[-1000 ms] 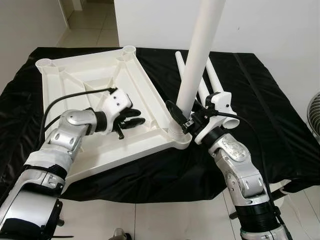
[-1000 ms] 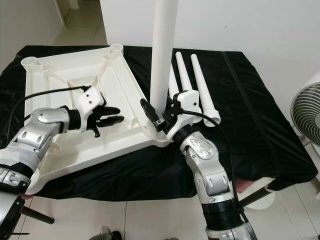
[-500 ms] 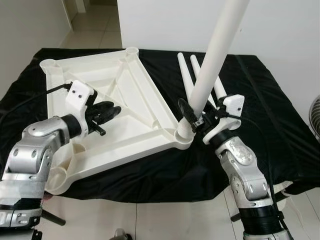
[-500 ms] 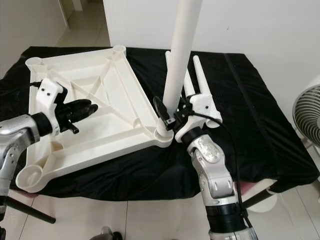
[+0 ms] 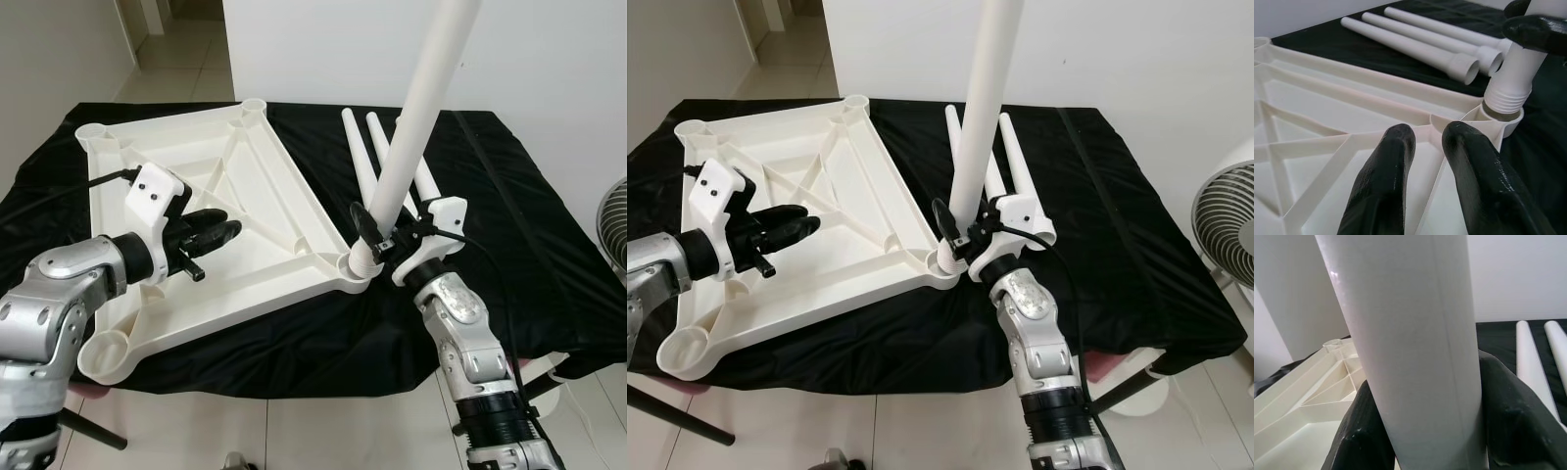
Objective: Building children table
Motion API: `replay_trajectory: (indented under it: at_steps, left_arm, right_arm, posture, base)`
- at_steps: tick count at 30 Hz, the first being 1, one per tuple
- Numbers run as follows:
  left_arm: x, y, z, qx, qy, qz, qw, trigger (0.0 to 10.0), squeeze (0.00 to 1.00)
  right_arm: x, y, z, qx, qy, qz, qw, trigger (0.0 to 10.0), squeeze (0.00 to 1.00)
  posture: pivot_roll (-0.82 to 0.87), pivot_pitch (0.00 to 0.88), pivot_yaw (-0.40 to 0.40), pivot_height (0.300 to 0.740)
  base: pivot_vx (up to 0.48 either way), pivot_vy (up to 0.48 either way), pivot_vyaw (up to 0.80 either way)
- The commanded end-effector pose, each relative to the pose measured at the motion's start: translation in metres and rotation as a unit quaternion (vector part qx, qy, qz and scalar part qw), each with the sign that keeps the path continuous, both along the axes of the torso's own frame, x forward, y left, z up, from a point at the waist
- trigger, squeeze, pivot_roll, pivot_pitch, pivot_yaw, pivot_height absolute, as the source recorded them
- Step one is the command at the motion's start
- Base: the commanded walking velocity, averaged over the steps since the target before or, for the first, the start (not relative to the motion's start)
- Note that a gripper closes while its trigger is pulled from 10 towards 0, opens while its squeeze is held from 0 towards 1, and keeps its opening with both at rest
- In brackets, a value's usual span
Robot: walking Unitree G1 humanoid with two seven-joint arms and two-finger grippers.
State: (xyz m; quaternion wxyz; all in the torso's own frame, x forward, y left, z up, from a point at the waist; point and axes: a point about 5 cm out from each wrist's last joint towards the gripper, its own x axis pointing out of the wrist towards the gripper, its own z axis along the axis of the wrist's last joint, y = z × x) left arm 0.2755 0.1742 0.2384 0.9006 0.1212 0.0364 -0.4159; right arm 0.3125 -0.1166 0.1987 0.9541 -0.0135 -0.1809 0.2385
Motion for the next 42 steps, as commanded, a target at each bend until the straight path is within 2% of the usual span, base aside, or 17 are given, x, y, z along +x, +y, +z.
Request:
replay_trajectory:
  at_steps: [1,2,3,11,16,17,24,30,31,32,33,34,35,37,38,40,42]
  left_arm:
    - [-0.012,-0.009,0.001,0.011,0.011,-0.047,0.999,10.0,0.00]
    - [-0.022,-0.016,0.001,0.019,0.028,-0.082,0.996,10.0,0.00]
    - [-0.024,-0.017,0.001,0.020,0.031,-0.087,0.996,10.0,0.00]
    - [-0.022,-0.023,0.001,0.022,0.025,-0.082,0.996,10.0,0.00]
    - [-0.023,-0.023,0.001,0.022,0.028,-0.077,0.996,10.0,0.00]
    - [-0.023,-0.023,0.000,0.020,0.032,-0.069,0.997,10.0,0.00]
    - [-0.021,-0.022,0.000,0.020,0.039,-0.067,0.997,10.0,0.00]
    - [-0.020,-0.021,0.000,0.022,0.042,-0.064,0.997,10.0,0.00]
    - [-0.020,-0.020,0.000,0.022,0.042,-0.062,0.997,10.0,0.00]
    - [-0.020,-0.020,0.000,0.022,0.042,-0.062,0.997,10.0,0.00]
    - [-0.021,-0.020,0.000,0.023,0.042,-0.060,0.997,10.0,0.00]
    - [-0.021,-0.020,0.000,0.023,0.042,-0.060,0.997,10.0,0.00]
    - [-0.021,-0.019,0.000,0.023,0.042,-0.058,0.997,10.0,0.00]
    - [-0.021,-0.019,0.000,0.023,0.042,-0.058,0.997,10.0,0.00]
    - [-0.023,-0.019,-0.001,0.025,0.044,-0.056,0.997,10.0,0.00]
    - [-0.023,-0.019,-0.001,0.025,0.044,-0.056,0.997,10.0,0.00]
    - [-0.024,-0.019,-0.001,0.025,0.044,-0.055,0.997,10.0,0.00]
  right_arm:
    - [0.001,0.003,-0.004,0.001,0.008,0.012,1.000,10.0,0.00]
    - [0.002,0.007,-0.004,0.007,0.007,0.026,1.000,10.0,0.00]
    - [0.003,0.008,-0.004,0.009,0.007,0.029,1.000,10.0,0.00]
    - [-0.003,0.013,-0.017,-0.012,0.030,0.058,0.998,10.0,0.00]
    - [-0.005,0.006,-0.022,-0.023,0.036,0.057,0.997,10.0,0.00]
    - [-0.003,-0.002,-0.025,-0.030,0.046,0.064,0.996,10.0,0.00]
    - [0.005,-0.005,-0.027,-0.042,0.070,0.111,0.991,10.0,0.00]
    - [0.010,-0.007,-0.025,-0.058,0.091,0.176,0.978,10.0,0.00]
    - [0.009,-0.006,-0.025,-0.074,0.094,0.205,0.971,10.0,0.00]
    - [0.009,-0.006,-0.025,-0.074,0.094,0.205,0.971,10.0,0.00]
    - [0.007,-0.005,-0.027,-0.088,0.103,0.233,0.963,10.0,0.00]
    - [0.007,-0.005,-0.027,-0.088,0.103,0.233,0.963,10.0,0.00]
    - [0.005,-0.006,-0.028,-0.101,0.109,0.255,0.955,10.0,0.00]
    - [0.005,-0.006,-0.028,-0.101,0.109,0.255,0.955,10.0,0.00]
    - [0.003,-0.008,-0.031,-0.119,0.125,0.293,0.940,10.0,0.00]
    - [0.003,-0.008,-0.031,-0.119,0.125,0.293,0.940,10.0,0.00]
    - [0.003,-0.013,-0.034,-0.130,0.143,0.324,0.926,10.0,0.00]
  posture:
    - [0.02,0.081,0.029,0.740]
    - [0.03,0.083,0.027,0.740]
    - [0.03,0.083,0.027,0.740]
    - [0.03,0.090,0.024,0.740]
    - [0.03,0.093,0.024,0.740]
    - [0.03,0.093,0.024,0.740]
    - [0.02,0.104,0.037,0.740]
    - [0.03,0.108,0.038,0.740]
    - [0.04,0.108,0.037,0.740]
    - [0.04,0.108,0.037,0.740]
    - [0.05,0.111,0.036,0.740]
    - [0.05,0.111,0.036,0.740]
    - [0.05,0.111,0.036,0.740]
    - [0.05,0.111,0.036,0.740]
    - [0.05,0.114,0.038,0.740]
    - [0.05,0.114,0.038,0.740]
    - [0.06,0.116,0.040,0.740]
  base:
    - [0.000,0.000,0.00]
    - [0.000,0.000,0.00]
    - [0.000,0.000,0.00]
    - [0.000,0.000,0.00]
    - [0.000,0.000,0.00]
    - [0.000,0.000,0.00]
    - [0.000,0.000,0.00]
    - [0.000,0.000,0.00]
    - [0.000,0.000,0.00]
    - [0.000,0.000,0.00]
    - [0.000,0.000,0.00]
    - [0.000,0.000,0.00]
    - [0.000,0.000,0.00]
    - [0.000,0.000,0.00]
    - [0.000,0.000,0.00]
    - [0.000,0.000,0.00]
    - [0.000,0.000,0.00]
